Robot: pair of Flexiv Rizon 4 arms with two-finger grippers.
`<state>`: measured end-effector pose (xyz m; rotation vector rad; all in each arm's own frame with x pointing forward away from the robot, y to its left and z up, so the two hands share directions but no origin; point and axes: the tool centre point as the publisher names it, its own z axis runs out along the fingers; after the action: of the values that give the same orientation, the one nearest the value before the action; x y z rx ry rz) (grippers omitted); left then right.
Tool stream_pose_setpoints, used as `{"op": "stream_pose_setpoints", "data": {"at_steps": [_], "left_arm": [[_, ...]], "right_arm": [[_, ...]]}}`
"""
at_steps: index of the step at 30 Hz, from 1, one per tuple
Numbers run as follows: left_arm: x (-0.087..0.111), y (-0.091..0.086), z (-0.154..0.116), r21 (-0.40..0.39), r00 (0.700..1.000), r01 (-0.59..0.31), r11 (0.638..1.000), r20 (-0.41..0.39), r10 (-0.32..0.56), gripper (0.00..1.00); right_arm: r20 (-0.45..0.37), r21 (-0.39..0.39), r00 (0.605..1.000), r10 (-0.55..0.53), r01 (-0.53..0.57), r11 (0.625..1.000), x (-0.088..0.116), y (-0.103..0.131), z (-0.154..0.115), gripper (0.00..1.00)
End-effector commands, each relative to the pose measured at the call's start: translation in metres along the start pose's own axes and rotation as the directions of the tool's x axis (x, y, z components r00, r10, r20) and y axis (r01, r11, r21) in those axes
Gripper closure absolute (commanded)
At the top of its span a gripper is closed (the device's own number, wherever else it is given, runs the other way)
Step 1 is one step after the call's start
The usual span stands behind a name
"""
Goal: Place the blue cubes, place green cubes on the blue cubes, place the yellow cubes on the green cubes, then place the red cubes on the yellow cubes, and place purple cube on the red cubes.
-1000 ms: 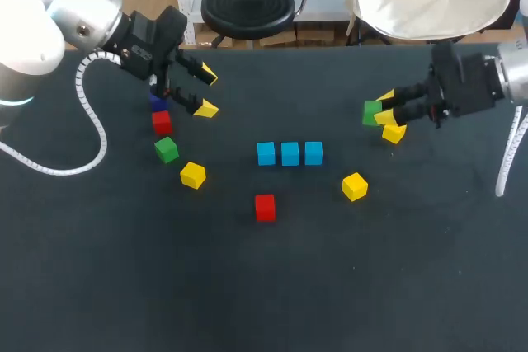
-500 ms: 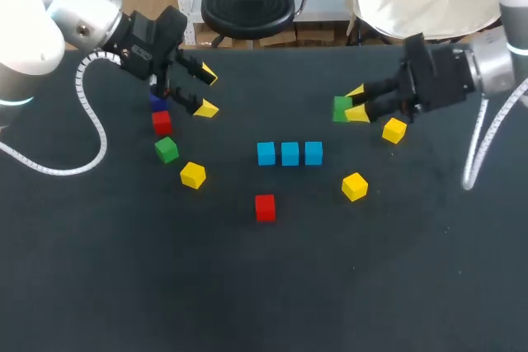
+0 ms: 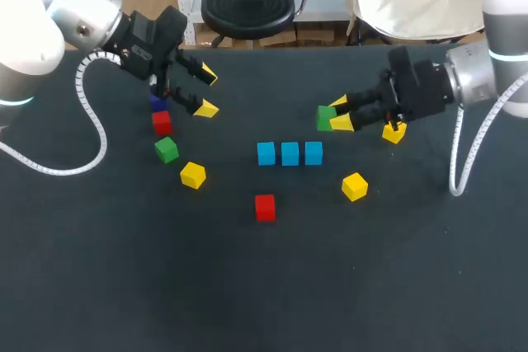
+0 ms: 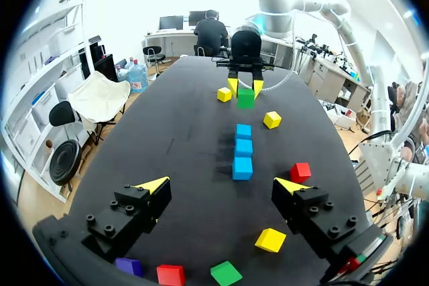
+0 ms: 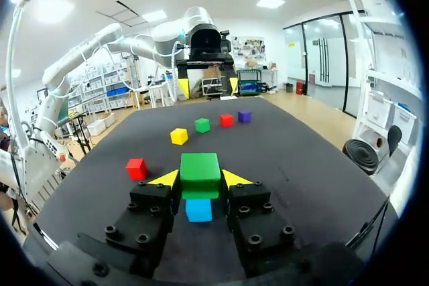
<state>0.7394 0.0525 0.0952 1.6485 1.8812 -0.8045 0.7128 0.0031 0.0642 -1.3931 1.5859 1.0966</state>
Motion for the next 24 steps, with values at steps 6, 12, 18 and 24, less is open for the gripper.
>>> {"op": "stream_pose_setpoints", "data": {"at_steps": [6,12,18,24], "left_arm": [[0.000,-0.001,0.000,-0.003,1.000,-0.001,1.000,0.001,0.001,0.00],[0.000,-0.001,0.000,-0.003,1.000,-0.001,1.000,0.001,0.001,0.00],[0.000,-0.001,0.000,-0.003,1.000,-0.001,1.000,0.001,0.001,0.00],[0.000,-0.001,0.000,-0.003,1.000,-0.001,1.000,0.001,0.001,0.00]], "right_arm": [[-0.001,-0.005,1.000,0.001,-0.001,1.000,0.000,-0.002,0.000,1.00],[-0.001,-0.005,1.000,0.001,-0.001,1.000,0.000,-0.002,0.000,1.00],[-0.026,0.016,1.000,0.002,-0.002,1.000,0.000,0.003,0.004,1.00],[-0.113,0.064,0.993,0.027,-0.020,0.998,0.000,0.017,0.006,1.00]]}}
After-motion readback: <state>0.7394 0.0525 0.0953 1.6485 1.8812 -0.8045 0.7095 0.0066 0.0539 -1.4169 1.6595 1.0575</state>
